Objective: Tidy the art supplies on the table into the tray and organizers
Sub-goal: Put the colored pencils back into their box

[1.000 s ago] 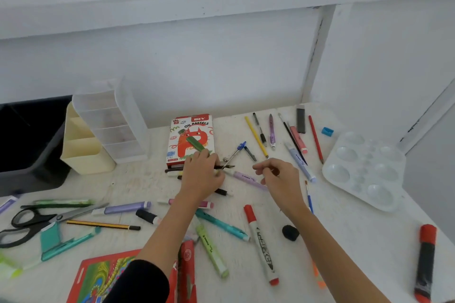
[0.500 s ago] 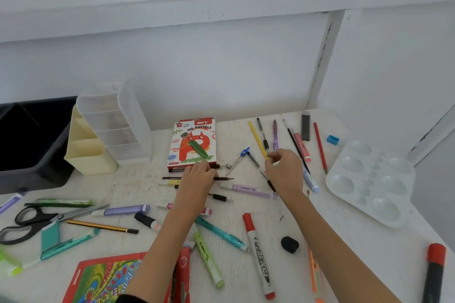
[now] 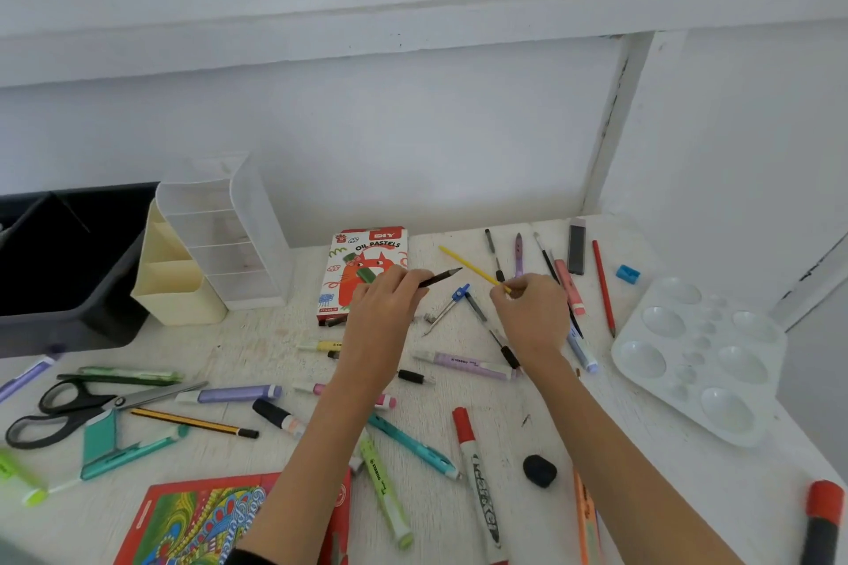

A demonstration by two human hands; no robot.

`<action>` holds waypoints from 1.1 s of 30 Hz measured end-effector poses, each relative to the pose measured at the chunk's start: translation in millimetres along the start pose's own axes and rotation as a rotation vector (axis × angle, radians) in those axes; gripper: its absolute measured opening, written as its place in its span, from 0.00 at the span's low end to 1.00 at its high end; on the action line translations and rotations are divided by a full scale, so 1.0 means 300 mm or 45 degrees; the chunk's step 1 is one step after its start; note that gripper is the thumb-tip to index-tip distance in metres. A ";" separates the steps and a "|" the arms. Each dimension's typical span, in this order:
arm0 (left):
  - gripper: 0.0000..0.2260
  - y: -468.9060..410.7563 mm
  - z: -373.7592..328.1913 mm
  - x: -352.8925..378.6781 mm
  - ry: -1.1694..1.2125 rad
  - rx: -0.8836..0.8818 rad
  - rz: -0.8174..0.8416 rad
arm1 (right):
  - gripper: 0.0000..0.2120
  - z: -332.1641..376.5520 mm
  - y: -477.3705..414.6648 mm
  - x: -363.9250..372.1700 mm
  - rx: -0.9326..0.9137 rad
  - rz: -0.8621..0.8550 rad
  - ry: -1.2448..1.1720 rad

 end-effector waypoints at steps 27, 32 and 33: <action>0.19 0.595 0.239 -0.401 0.071 0.039 0.187 | 0.10 0.172 0.694 -0.119 0.290 -0.084 -1.052; 0.34 0.749 0.286 -0.419 -0.046 0.019 0.340 | 0.12 0.132 0.800 -0.126 0.364 -0.144 -1.024; 0.34 0.777 0.285 -0.422 -0.057 -0.005 0.327 | 0.13 0.128 0.815 -0.126 0.382 -0.153 -1.037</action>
Point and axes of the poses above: each hand's wrist, its own y-axis away from the middle knuckle, its own x-axis out of the palm, z = x × y, the point moved 1 cm from there along -y, towards the middle knuckle, and after that the axes turned 6 degrees about -y, right-handed, at the moved point
